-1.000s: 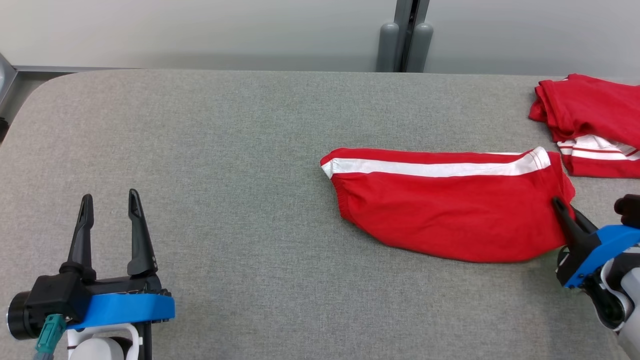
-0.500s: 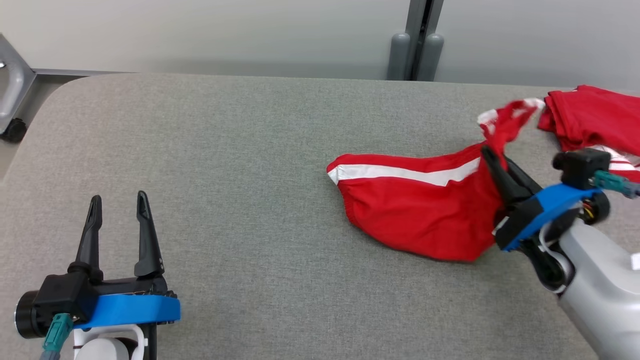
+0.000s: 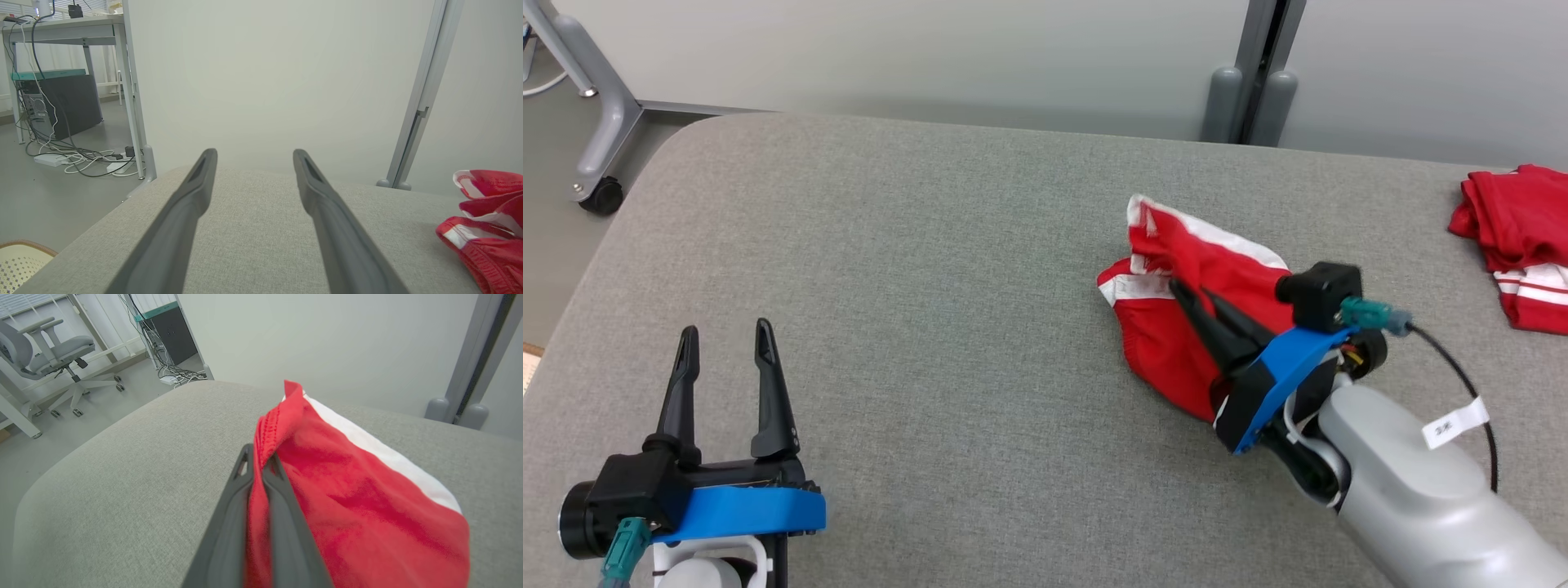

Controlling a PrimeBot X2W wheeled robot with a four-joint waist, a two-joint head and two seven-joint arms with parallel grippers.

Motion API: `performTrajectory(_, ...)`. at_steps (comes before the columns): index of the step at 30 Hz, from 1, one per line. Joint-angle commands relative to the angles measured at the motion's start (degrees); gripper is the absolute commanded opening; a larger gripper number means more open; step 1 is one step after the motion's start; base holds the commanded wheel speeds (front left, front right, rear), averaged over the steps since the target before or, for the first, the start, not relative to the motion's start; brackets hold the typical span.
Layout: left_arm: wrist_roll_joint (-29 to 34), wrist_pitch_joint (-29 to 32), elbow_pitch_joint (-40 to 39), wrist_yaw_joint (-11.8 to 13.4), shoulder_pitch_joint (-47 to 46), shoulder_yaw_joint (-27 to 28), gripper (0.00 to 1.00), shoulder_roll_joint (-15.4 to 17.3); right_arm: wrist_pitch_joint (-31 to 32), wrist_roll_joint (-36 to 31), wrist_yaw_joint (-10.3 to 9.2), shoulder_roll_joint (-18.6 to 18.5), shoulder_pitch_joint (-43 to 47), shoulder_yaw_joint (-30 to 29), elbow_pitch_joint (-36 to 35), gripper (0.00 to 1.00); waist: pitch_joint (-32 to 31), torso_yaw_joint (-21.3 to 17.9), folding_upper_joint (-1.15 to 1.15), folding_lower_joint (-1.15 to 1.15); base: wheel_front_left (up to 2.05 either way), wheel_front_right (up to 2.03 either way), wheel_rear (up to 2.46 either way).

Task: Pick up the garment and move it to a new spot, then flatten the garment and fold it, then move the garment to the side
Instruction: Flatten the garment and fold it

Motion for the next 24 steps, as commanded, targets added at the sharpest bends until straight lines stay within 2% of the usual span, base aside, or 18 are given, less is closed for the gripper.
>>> performTrajectory(1,-0.3,-0.2,-0.1,0.3,0.6,-0.2,1.0,0.0,0.0,-0.3,0.0,0.5,1.2,0.7,-0.1,0.0,0.1,0.2,0.0,0.0,0.0,0.0,0.0)
performTrajectory(9,-0.8,-0.2,0.0,0.6,0.2,-0.5,1.0,0.0,-1.1,0.1,0.0,2.2,4.6,3.5,-0.5,0.0,0.8,0.1,0.0,0.0,0.0,0.0,0.0)
performTrajectory(10,-0.8,-0.2,0.1,0.6,0.0,-0.5,1.0,0.0,-1.4,-0.1,0.0,2.5,4.8,3.8,-0.8,0.05,0.9,0.0,0.0,0.0,0.0,0.0,0.0)
performTrajectory(11,-0.9,-0.2,0.2,0.6,-0.2,-0.5,1.0,0.0,-1.5,-0.3,0.0,2.8,5.0,4.3,-1.3,0.49,1.0,-0.2,0.0,0.0,0.0,0.0,0.0)
performTrajectory(12,-0.8,-0.2,0.3,0.5,-0.4,-0.5,1.0,0.0,-1.8,-0.3,0.0,3.1,5.3,4.9,-1.8,1.0,1.1,-0.4,0.0,0.0,0.0,0.0,0.0)
performTrajectory(19,-0.3,-0.2,0.6,0.3,-0.5,-0.6,1.0,0.0,-2.8,-2.2,0.0,1.2,6.2,5.8,-5.4,1.0,0.7,-2.3,0.0,0.0,0.0,0.0,0.0)
performTrajectory(24,0.3,-0.2,0.7,0.0,-0.3,-0.1,1.0,-0.1,-2.8,-5.2,0.0,-0.4,8.5,-0.4,-10.2,1.0,0.0,-4.2,0.0,0.0,0.0,0.0,0.0)
